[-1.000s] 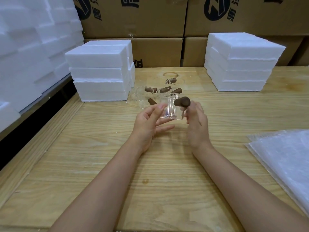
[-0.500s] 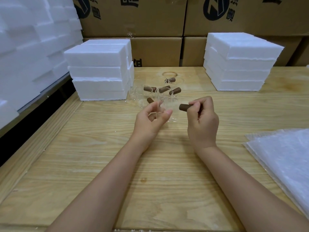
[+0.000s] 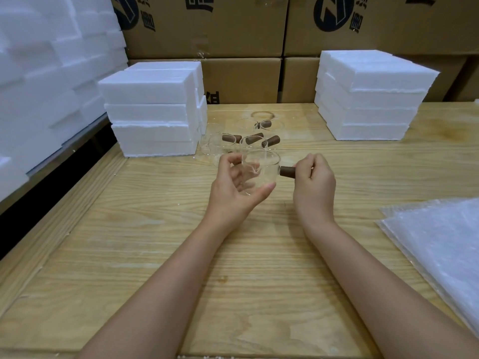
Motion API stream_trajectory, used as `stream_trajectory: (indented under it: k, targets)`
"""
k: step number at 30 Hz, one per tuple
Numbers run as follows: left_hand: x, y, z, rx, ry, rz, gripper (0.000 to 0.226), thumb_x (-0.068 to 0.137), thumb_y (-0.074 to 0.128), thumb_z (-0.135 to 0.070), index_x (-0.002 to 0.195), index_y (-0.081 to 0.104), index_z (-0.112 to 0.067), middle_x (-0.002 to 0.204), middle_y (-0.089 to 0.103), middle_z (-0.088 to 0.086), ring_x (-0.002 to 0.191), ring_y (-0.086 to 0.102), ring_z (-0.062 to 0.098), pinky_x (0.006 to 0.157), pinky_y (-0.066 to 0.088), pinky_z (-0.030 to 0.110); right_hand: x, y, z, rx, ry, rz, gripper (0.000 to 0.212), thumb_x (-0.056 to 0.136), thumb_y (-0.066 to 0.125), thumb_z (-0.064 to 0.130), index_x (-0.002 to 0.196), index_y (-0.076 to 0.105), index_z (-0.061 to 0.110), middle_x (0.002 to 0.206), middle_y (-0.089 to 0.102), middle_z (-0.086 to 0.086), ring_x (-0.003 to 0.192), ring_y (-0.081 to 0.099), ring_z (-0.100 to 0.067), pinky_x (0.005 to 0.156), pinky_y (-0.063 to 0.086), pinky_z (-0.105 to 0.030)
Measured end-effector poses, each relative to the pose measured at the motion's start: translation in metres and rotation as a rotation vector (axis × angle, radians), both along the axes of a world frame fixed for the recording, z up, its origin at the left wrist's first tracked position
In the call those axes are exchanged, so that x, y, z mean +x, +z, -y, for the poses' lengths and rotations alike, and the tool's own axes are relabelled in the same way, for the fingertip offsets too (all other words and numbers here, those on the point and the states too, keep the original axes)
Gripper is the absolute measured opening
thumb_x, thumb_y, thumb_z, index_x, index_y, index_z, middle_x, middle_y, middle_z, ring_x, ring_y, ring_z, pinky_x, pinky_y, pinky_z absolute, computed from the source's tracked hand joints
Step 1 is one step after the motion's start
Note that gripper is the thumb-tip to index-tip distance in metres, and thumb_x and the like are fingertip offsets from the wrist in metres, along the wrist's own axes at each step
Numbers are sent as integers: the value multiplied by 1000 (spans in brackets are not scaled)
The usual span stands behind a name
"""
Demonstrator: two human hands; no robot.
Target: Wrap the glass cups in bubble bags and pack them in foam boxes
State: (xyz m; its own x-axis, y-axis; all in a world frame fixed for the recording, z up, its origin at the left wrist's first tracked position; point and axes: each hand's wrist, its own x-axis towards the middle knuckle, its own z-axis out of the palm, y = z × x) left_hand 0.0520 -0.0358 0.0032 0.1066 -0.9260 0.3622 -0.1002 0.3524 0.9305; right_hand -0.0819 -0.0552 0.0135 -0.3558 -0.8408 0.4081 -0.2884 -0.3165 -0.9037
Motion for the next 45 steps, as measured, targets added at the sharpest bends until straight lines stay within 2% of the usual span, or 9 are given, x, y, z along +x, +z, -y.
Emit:
stream_trajectory:
  k: [5, 9, 16, 19, 23, 26, 30, 37, 45]
  targets:
    - [1, 2, -1, 103, -34, -112, 43, 76, 80, -17, 104, 48, -20, 95, 73, 11, 74, 69, 17, 62, 57, 29, 0, 5, -10, -190, 11, -160, 28, 94, 51, 22, 69, 38, 22, 58, 59, -10, 54, 51, -25, 55, 37, -35]
    - [2, 7, 0, 213, -117, -176, 29, 80, 66, -30, 97, 57, -9, 70, 72, 3, 52, 65, 20, 42, 45, 26, 6, 7, -19, -361, 78, -283, 20, 85, 61, 19, 75, 44, 14, 51, 39, 14, 45, 39, -7, 49, 31, -14]
    - [9, 7, 2, 281, -205, -221, 31, 79, 47, -39, 79, 64, -13, 54, 61, 6, 43, 58, 22, 39, 34, 22, 14, 6, -27, -560, 203, -444, 16, 85, 67, 12, 80, 59, 0, 55, 49, 4, 50, 39, -4, 51, 37, -17]
    - [8, 8, 2, 283, -226, -235, 33, 78, 52, -39, 90, 65, -11, 62, 65, 5, 48, 61, 20, 40, 41, 23, 10, 4, -26, -519, 195, -397, 13, 84, 66, 10, 79, 58, 1, 57, 48, 17, 50, 46, -2, 52, 36, -9]
    - [7, 10, 0, 247, -245, -233, 32, 81, 68, -36, 99, 64, -10, 81, 70, 8, 61, 66, 16, 54, 55, 26, 8, 0, -23, -454, 184, -301, 15, 86, 63, 12, 76, 52, 9, 52, 58, -2, 46, 51, -8, 48, 37, -13]
    - [5, 9, -2, 213, -236, -233, 29, 83, 62, -26, 108, 60, -11, 91, 69, 8, 71, 69, 14, 65, 59, 27, 10, -1, -21, -384, 160, -158, 22, 89, 60, 14, 74, 45, 19, 48, 51, 11, 46, 47, -2, 50, 31, -6]
    - [1, 5, -2, 197, -188, -188, 48, 78, 71, -15, 117, 44, -18, 115, 64, 19, 89, 69, 27, 78, 58, 35, 11, -1, -15, -140, 147, 108, 26, 95, 49, 28, 70, 48, 24, 58, 59, 11, 53, 51, -3, 55, 42, -25]
    - [7, 5, 1, 192, -195, -248, 61, 73, 80, -18, 122, 44, -21, 118, 67, 10, 109, 65, 28, 88, 54, 35, 1, 10, -15, 21, 585, 348, 29, 93, 35, 32, 78, 53, 13, 51, 45, 14, 44, 34, -3, 41, 26, -17]
    - [18, 9, 5, 257, -288, -479, 66, 82, 69, -25, 140, 44, -5, 104, 68, 0, 91, 68, 11, 83, 53, 26, 3, 13, -17, 120, 1031, 511, 34, 87, 50, 42, 101, 72, 21, 63, 46, 4, 55, 36, -7, 42, 28, -20]
